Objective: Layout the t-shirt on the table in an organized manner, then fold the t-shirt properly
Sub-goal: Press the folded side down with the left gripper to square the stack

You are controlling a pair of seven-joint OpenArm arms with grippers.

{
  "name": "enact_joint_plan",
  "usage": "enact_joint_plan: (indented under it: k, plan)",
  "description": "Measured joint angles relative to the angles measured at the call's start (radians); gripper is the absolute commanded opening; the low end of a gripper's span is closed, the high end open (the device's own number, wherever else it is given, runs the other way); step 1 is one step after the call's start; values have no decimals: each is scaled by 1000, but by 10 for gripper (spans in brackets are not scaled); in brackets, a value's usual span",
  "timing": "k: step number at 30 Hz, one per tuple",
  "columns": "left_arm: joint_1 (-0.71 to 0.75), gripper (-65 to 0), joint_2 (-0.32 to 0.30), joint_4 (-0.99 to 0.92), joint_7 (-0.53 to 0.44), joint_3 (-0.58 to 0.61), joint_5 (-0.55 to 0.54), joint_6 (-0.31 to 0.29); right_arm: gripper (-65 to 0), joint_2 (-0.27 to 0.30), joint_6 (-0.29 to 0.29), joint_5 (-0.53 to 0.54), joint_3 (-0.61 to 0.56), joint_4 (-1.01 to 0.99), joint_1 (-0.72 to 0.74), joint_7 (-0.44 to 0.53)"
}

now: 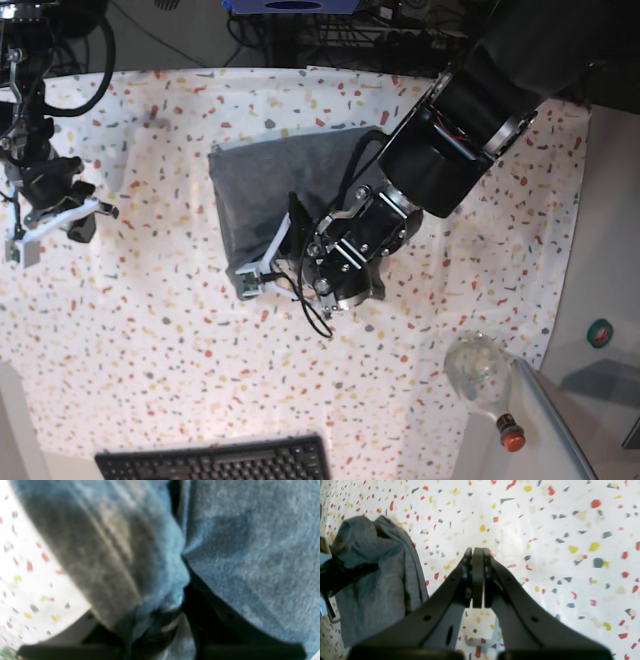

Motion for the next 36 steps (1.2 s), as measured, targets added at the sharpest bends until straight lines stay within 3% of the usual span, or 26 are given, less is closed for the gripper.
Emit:
enact_joint_plan:
  k: [5, 10, 12, 15, 36]
  plan:
    - [3, -650, 16, -1, -8, 6, 3, 0, -650, -1, 0, 0, -1, 0, 0, -2]
    - [15, -650, 3, 45, -67, 139, 8, 2, -650, -1, 0, 0, -9, -75, 13, -2]
    - [16, -650, 12, 47, -72, 165, -1, 0, -650, 5, -2, -5, -63, -83, 11, 8]
    - [21, -650, 21, 49, -76, 169, -9, 0, -650, -5, 2, 4, -140, -83, 11, 5]
    - [22, -650, 29, 54, -67, 170, -8, -3, -650, -3, 1, 0, -140, -88, 11, 6]
